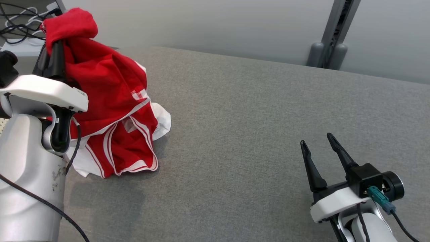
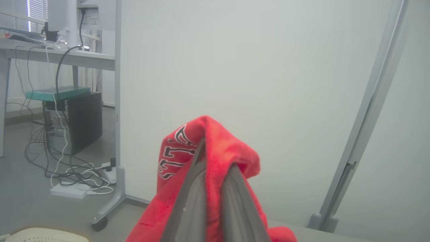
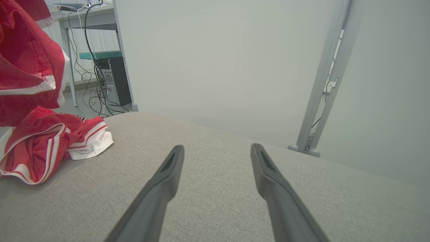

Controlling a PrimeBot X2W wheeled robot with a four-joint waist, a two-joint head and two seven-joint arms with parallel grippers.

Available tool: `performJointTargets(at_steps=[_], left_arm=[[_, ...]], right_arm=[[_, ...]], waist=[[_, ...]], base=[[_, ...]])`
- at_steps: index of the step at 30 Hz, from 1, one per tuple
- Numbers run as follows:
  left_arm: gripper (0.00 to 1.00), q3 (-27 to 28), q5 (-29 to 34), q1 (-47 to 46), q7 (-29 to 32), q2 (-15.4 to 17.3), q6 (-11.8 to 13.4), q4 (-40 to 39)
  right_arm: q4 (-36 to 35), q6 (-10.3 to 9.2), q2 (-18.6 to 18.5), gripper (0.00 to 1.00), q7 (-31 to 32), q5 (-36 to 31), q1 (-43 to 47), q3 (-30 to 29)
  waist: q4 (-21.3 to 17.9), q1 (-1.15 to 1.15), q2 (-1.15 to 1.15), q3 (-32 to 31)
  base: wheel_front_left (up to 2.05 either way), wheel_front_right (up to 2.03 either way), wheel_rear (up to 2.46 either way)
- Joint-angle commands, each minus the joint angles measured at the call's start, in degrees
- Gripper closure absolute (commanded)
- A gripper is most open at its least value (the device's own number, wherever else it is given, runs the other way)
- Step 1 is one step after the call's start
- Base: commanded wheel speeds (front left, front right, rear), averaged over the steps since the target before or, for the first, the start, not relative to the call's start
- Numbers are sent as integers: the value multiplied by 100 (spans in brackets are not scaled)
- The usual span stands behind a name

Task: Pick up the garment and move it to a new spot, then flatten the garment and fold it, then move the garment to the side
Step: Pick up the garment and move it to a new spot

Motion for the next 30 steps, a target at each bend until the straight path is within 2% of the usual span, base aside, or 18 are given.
performJointTargets(at_steps=[1,7,16,21,22,24,30], left_arm=[[100,-3,-39,97,-61,-38,2,-122],[100,-157,-93,356,-95,-318,54,-758],[100,-634,18,790,55,-671,143,-1480],[100,-897,31,923,55,-833,191,-1565],[100,-897,31,923,55,-833,191,-1565],[100,-1026,-18,932,4,-912,225,-1516],[100,-1290,-133,890,-111,-994,305,-1325]], right_arm=[[-3,8,-11,0,-32,-5,47,-39],[-22,7,2,0,-32,-80,75,-206],[-56,4,6,0,-32,-155,18,-380],[-80,4,8,0,-32,-189,-15,-466],[-80,4,8,0,-32,-189,-15,-466],[-94,4,7,0,-32,-200,-54,-478],[-139,4,10,0,-32,-150,-98,-512]], waist=[[-117,0,0,-95],[-467,0,0,-214],[-1249,0,0,-225],[-1736,0,0,-186],[-1736,0,0,-186],[-2037,0,0,-135],[-2469,0,0,14]], base=[[0,0,0],[0,0,0],[0,0,0],[0,0,0],[0,0,0],[0,0,0],[0,0,0]])
